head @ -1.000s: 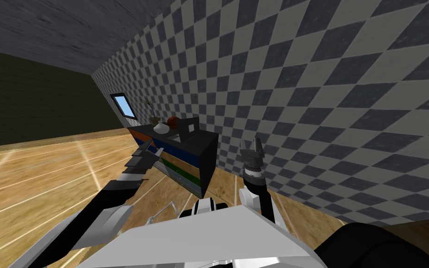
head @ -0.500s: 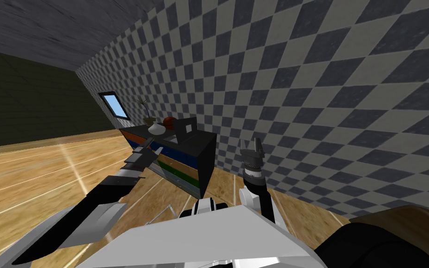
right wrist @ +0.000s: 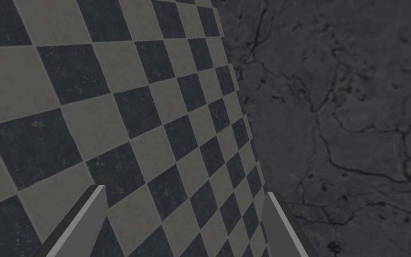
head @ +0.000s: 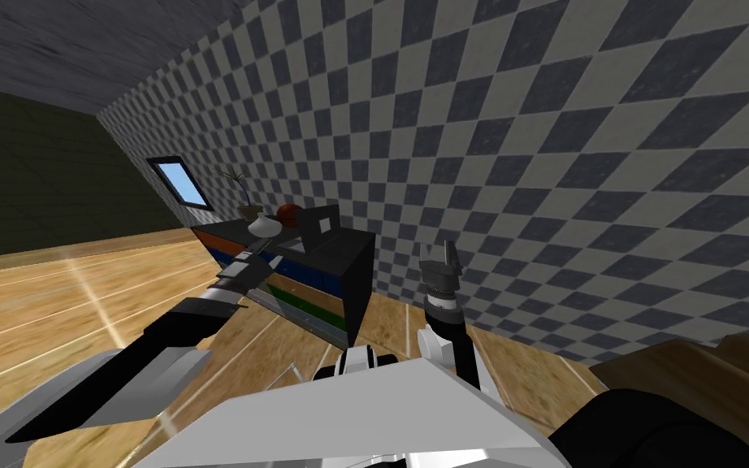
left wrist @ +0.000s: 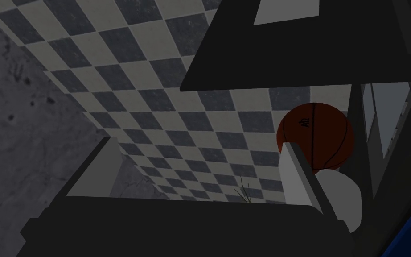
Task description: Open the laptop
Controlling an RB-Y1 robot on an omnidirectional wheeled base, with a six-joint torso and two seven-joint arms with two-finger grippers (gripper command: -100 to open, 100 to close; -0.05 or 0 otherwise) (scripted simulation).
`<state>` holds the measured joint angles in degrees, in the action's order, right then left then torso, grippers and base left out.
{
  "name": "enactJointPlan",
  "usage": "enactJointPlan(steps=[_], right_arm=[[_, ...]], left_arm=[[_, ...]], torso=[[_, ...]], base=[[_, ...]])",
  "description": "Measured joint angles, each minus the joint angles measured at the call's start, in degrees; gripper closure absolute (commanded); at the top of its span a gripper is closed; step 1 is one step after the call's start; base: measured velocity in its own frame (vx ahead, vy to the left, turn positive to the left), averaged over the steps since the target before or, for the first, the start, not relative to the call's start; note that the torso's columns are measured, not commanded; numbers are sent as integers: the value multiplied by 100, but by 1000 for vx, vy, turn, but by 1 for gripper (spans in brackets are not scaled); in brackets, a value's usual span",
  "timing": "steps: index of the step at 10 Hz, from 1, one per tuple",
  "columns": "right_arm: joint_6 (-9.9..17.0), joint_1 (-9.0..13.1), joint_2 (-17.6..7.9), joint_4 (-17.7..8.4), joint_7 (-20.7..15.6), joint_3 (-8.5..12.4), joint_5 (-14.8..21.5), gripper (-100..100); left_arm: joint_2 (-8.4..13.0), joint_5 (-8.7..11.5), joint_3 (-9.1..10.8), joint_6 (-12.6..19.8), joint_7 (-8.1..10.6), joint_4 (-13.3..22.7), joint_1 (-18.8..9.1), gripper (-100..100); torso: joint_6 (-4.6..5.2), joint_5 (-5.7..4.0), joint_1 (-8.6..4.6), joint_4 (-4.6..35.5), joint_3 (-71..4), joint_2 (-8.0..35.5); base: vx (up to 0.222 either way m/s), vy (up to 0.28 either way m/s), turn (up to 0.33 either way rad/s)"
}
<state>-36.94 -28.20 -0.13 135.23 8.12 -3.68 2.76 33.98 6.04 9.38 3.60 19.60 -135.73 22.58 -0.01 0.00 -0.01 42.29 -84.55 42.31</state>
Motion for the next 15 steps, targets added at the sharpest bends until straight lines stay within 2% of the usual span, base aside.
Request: enactJointPlan(steps=[4,6,7,12,15], right_arm=[[0,0,0,0,0,0,0,0],[0,0,0,0,0,0,0,0],[0,0,0,0,0,0,0,0],[0,0,0,0,0,0,0,0],[0,0,0,0,0,0,0,0]], left_arm=[[549,67,188,601,170,-74,-132,-100],[744,79,246,885,229,-110,-184,-100],[923,110,325,1059,290,-133,-216,-100],[1445,156,494,1718,449,-155,-325,-100],[1846,199,615,2181,571,-142,-461,-100]], torso=[[2,0,2,-1,-2,-3],[3,-1,0,0,-2,-2],[1,0,3,-1,-3,-4],[-1,0,1,0,-1,-1],[-1,1,2,-1,-3,-4]], base=[[19,14,-88],[19,16,-128],[18,18,-45],[15,11,-77],[20,18,-96]])
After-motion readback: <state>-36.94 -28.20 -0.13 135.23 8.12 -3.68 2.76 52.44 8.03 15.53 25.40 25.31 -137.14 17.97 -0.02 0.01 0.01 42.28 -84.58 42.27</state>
